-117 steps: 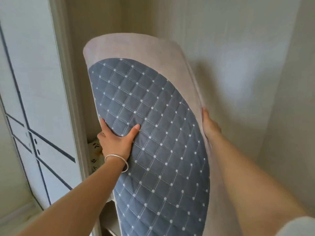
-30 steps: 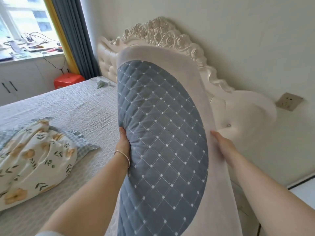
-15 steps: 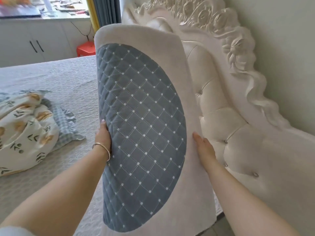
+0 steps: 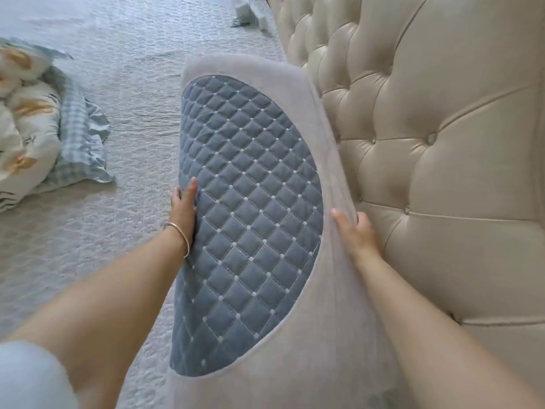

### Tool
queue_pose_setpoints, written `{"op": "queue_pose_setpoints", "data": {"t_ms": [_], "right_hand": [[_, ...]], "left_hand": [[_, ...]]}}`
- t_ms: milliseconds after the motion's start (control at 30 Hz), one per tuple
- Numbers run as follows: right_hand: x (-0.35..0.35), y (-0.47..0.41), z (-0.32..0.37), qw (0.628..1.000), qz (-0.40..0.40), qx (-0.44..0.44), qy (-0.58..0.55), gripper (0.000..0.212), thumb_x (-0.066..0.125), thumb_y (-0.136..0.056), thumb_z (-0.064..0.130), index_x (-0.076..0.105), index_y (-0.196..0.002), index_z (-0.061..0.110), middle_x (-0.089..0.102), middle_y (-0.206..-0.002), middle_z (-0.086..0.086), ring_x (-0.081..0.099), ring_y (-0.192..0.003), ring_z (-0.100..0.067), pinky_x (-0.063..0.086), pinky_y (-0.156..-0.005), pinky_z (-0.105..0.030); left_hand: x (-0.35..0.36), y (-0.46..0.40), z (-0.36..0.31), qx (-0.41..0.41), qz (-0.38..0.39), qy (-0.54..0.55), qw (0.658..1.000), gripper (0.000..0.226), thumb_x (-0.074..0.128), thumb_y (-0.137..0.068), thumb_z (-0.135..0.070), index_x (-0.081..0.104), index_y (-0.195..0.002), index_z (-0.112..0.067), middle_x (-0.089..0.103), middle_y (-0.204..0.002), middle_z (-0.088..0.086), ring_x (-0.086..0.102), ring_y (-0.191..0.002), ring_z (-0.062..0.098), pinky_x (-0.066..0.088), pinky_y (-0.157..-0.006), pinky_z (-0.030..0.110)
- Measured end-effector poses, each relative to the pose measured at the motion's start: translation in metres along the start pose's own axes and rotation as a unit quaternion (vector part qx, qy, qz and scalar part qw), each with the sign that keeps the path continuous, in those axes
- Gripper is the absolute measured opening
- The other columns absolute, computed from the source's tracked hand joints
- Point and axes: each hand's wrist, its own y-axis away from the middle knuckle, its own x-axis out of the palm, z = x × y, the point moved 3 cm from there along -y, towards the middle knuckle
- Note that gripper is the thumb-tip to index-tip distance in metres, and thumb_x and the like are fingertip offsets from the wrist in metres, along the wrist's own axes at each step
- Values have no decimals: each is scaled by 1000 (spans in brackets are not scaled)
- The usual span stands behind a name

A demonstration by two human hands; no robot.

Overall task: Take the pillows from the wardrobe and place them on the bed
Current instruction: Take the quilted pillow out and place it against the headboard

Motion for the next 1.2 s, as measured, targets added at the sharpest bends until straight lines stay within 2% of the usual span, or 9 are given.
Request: {"op": "queue_pose_setpoints", "data": {"t_ms": [133, 233, 400, 700, 800, 900, 1000, 1100, 1200], "right_hand": [[4, -41, -13, 999, -11, -3, 46, 81, 45, -69, 70, 47, -127, 14, 60, -125, -12, 55, -114, -33, 42, -92, -38], [15, -63, -26, 996, -44, -51, 55, 70, 55, -78, 59, 47, -129, 12, 59, -128, -12, 54, -117, -31, 41, -91, -35], [40, -77, -41, 982, -88, -136, 98, 71, 63, -81, 43, 37, -140, 13, 46, -142, -10, 42, -130, -25, 32, -103, -32], [72, -91, -48, 951, -165, -163, 204, 89, 33, -67, 65, 42, -138, 12, 52, -132, -21, 50, -117, -38, 38, -98, -43], [74, -94, -49, 948, -138, -147, 245, 82, 45, -79, 62, 29, -145, 16, 42, -141, -17, 41, -126, -35, 30, -103, -41], [72, -94, -43, 938, -113, -122, 303, 77, 42, -87, 59, 17, -148, 19, 31, -148, -13, 31, -132, -30, 25, -106, -39], [72, -86, -33, 924, -101, -87, 358, 72, 33, -91, 57, 14, -149, 18, 27, -150, -12, 27, -135, -28, 25, -107, -39], [80, -53, -24, 935, -88, -51, 339, 61, 40, -93, 41, 25, -144, 13, 29, -147, -14, 29, -132, -30, 31, -104, -39], [98, 2, -16, 942, -2, -61, 331, 53, 46, -89, 31, 36, -138, 13, 32, -146, -10, 29, -133, -27, 32, -104, -37]], "left_hand": [[32, -1, 38, -2, 32, -15, 999, 92, 60, -67, -71, 29, -142, -27, 49, -133, 2, 52, -115, 23, 40, -102, 48], [41, -23, 68, -14, 76, -1, 997, 79, 62, -73, -61, 30, -139, -34, 56, -125, 2, 60, -104, 21, 49, -86, 40], [57, -52, 78, -36, 103, -13, 994, 101, 75, -53, -60, 29, -140, -35, 58, -123, 4, 62, -100, 27, 50, -85, 42], [58, -79, 92, -45, 98, -58, 992, 115, 74, -44, -72, 23, -141, -38, 51, -134, 4, 56, -112, 29, 43, -100, 52], [55, -82, 92, -53, 77, -130, 987, 111, 66, -54, -76, 15, -144, -36, 45, -140, 6, 49, -120, 31, 37, -106, 51], [54, -83, 91, -88, 58, -222, 969, 128, 52, -41, -92, 7, -146, -35, 37, -147, 10, 40, -129, 36, 28, -111, 53], [60, -62, 88, -81, 44, -326, 941, 105, 42, -72, -79, -2, -149, -23, 17, -155, 15, 23, -139, 37, 16, -115, 53], [58, -21, 92, -62, 100, -399, 910, 99, 51, -82, -62, -8, -149, -18, -3, -158, 11, 6, -145, 29, 8, -117, 48], [40, 18, 81, -58, 195, -406, 891, 95, 58, -82, -54, 3, -149, -16, 8, -158, 10, 16, -144, 27, 19, -116, 44]]}}
